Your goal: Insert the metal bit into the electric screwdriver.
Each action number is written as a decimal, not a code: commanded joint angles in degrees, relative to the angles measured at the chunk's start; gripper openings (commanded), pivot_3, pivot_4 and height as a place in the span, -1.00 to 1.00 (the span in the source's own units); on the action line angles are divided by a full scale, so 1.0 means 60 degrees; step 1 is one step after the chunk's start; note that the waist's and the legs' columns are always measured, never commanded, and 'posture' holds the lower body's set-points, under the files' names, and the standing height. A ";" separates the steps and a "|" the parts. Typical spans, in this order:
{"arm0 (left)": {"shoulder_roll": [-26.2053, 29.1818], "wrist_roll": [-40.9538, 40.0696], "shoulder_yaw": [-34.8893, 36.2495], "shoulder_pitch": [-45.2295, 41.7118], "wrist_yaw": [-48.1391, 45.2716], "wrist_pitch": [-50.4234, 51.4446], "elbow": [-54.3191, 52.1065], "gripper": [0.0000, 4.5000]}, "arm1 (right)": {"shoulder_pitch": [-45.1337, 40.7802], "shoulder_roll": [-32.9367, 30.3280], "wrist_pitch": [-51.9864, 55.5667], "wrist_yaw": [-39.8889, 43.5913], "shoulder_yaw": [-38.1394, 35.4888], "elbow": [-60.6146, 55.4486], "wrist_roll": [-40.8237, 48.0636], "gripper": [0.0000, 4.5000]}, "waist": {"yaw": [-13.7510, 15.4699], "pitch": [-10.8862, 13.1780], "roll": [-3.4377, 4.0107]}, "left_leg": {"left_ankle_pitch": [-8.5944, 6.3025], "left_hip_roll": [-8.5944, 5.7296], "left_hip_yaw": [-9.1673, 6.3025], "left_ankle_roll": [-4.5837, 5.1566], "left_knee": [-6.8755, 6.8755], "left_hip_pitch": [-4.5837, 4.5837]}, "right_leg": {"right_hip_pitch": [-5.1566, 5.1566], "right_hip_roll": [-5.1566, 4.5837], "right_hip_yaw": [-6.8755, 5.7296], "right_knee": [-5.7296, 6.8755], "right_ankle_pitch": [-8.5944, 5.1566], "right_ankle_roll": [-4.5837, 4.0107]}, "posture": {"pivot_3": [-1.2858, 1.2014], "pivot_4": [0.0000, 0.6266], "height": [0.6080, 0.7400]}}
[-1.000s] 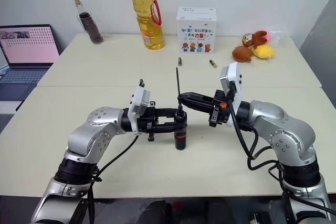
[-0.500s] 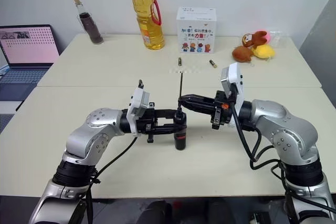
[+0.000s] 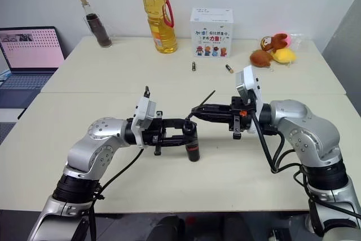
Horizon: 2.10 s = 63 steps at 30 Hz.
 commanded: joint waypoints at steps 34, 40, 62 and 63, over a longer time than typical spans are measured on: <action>0.0036 0.0520 -0.0715 -0.0049 -0.0536 -0.0802 -0.0052 -0.26 | -0.2568 -0.0509 -0.0688 0.3692 0.1878 0.2162 -0.2227 -0.99 | 0.0002 0.0000 0.0001 | 0.0000 0.0003 -0.0007 0.0000 0.0000 0.0004 | 0.0007 -0.0004 -0.0004 -0.0004 0.0000 0.0000 | 0.03 -0.52 1.00; 0.0029 0.0550 -0.0766 -0.0134 -0.0566 -0.0839 0.0057 -0.26 | -0.2812 -0.0485 -0.1015 0.4263 0.2097 0.2576 -0.2570 -0.99 | 0.0002 0.0000 0.0001 | 0.0000 0.0004 -0.0007 0.0000 -0.0001 0.0006 | 0.0009 -0.0004 -0.0004 -0.0003 0.0000 0.0000 | 0.03 -0.52 1.00; 0.0068 0.0593 -0.0833 -0.0089 -0.0586 -0.0885 0.0058 -0.26 | -0.3942 0.0002 -0.1369 0.5226 0.2906 0.4114 -0.3209 -0.99 | -0.0005 -0.0004 0.0006 | 0.0000 0.0006 -0.0003 -0.0001 -0.0002 0.0033 | 0.0024 -0.0006 -0.0001 0.0000 0.0000 0.0000 | 0.03 -0.52 1.00; 0.0061 0.0589 -0.0836 -0.0094 -0.0585 -0.0887 0.0059 -0.26 | -0.3968 0.0028 -0.1168 0.5194 0.2884 0.4145 -0.3127 -0.99 | -0.0004 -0.0004 0.0006 | 0.0000 0.0006 -0.0002 -0.0001 -0.0003 0.0033 | 0.0024 -0.0006 0.0000 0.0000 0.0000 0.0000 | 0.03 -0.52 1.00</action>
